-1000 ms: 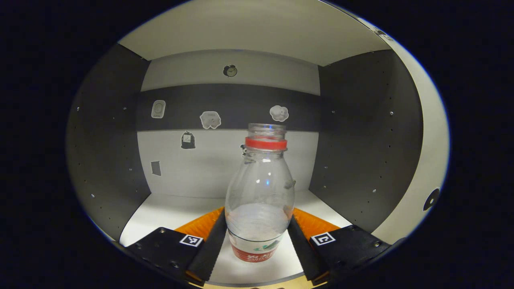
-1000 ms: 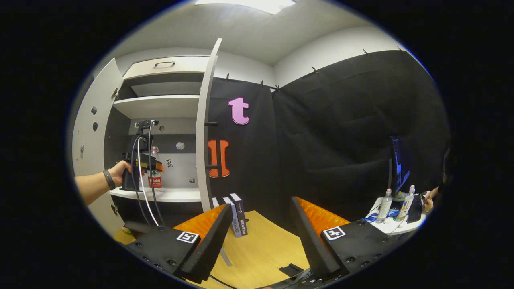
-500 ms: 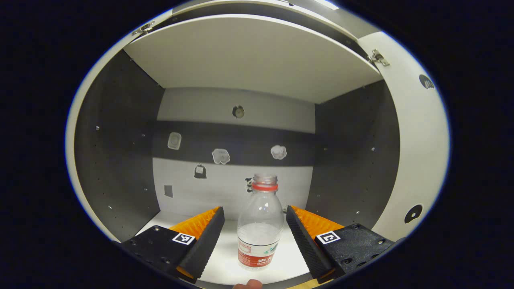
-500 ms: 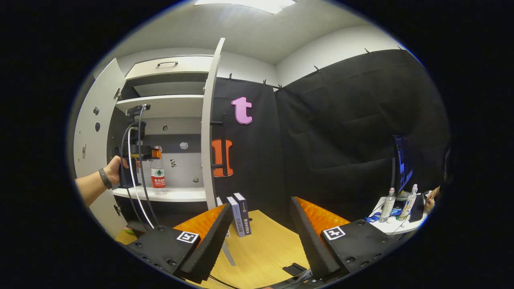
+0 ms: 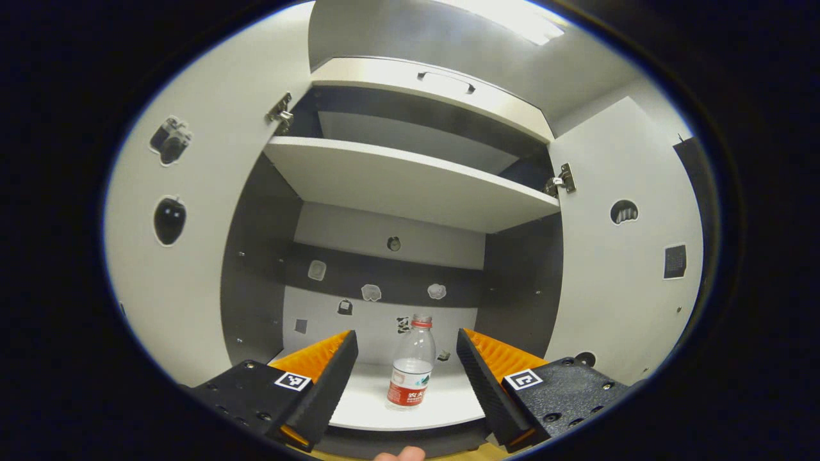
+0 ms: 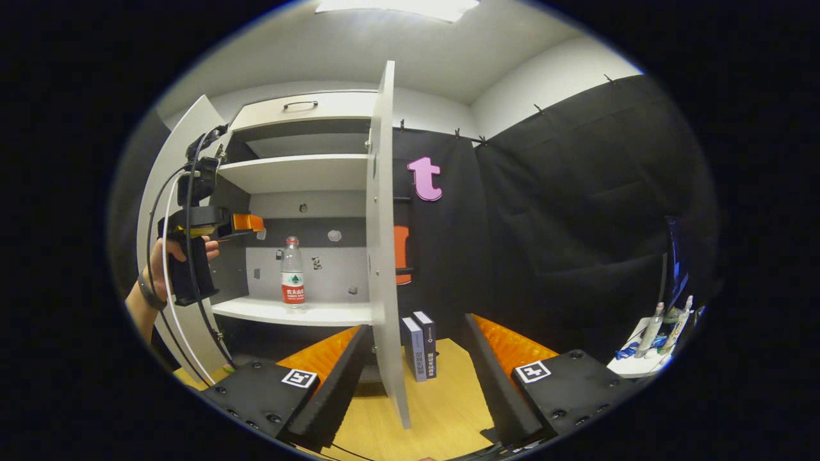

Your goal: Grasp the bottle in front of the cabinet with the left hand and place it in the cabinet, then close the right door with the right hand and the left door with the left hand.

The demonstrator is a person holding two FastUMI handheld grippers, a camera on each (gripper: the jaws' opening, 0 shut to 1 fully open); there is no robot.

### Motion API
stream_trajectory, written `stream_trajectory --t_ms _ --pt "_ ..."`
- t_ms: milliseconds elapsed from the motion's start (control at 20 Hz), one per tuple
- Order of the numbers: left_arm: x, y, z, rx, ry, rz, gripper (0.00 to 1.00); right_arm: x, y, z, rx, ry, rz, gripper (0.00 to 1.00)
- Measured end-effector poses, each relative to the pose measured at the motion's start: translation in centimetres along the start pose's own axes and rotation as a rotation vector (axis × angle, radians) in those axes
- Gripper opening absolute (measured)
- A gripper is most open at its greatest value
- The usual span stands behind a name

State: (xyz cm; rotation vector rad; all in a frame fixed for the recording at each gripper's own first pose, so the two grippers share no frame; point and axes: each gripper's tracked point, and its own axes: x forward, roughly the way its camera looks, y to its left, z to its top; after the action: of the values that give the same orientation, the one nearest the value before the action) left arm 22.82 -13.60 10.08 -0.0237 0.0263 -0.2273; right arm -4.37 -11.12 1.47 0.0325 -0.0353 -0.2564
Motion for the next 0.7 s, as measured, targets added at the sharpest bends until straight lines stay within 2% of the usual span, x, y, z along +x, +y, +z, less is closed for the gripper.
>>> stream_trajectory --t_ms 300,350,550,700 --pt "-7.7 3.3 -0.1 0.014 -0.050 0.047 0.95 1.3 4.6 -0.6 0.001 0.009 0.123 0.89" --pt "-8.9 3.9 -0.6 0.007 -0.055 0.064 0.92 1.6 5.6 -0.8 0.004 0.015 0.143 0.89" --pt "-13.7 5.4 -4.8 -0.010 -0.001 0.112 0.94 2.2 8.7 -1.6 0.013 0.027 0.215 0.89" --pt "-16.9 6.1 -7.2 0.043 -0.015 0.133 0.95 2.6 10.3 -2.3 0.019 0.039 0.246 0.89"
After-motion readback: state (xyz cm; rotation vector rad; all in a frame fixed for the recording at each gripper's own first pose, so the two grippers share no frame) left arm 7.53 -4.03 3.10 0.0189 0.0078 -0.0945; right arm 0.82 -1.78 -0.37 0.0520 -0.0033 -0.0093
